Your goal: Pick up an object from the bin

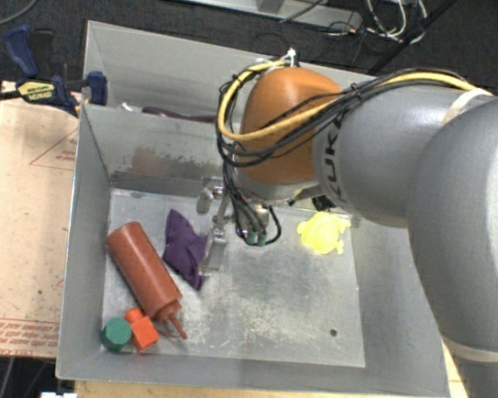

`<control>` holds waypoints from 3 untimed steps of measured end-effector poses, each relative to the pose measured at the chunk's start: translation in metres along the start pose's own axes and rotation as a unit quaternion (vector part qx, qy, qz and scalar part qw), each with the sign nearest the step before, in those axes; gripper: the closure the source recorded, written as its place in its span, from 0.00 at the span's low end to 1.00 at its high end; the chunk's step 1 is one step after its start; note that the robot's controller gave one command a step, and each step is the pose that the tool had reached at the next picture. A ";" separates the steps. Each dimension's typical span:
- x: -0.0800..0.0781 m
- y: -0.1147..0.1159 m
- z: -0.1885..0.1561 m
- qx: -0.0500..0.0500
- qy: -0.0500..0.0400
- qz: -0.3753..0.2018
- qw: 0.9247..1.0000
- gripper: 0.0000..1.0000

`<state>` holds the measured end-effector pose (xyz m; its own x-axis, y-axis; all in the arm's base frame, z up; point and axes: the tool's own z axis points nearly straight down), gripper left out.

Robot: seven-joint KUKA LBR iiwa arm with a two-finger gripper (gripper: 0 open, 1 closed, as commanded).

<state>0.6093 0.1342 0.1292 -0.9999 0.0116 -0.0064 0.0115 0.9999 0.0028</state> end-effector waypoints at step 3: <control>-0.004 0.006 0.058 -0.001 -0.002 -0.013 1.000 1.00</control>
Offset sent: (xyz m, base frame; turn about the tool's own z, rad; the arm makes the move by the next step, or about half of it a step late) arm 0.0028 0.0058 -0.0592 -0.0275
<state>0.6135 0.1408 0.0713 -0.9998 -0.0144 -0.0105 -0.0144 0.9999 0.0051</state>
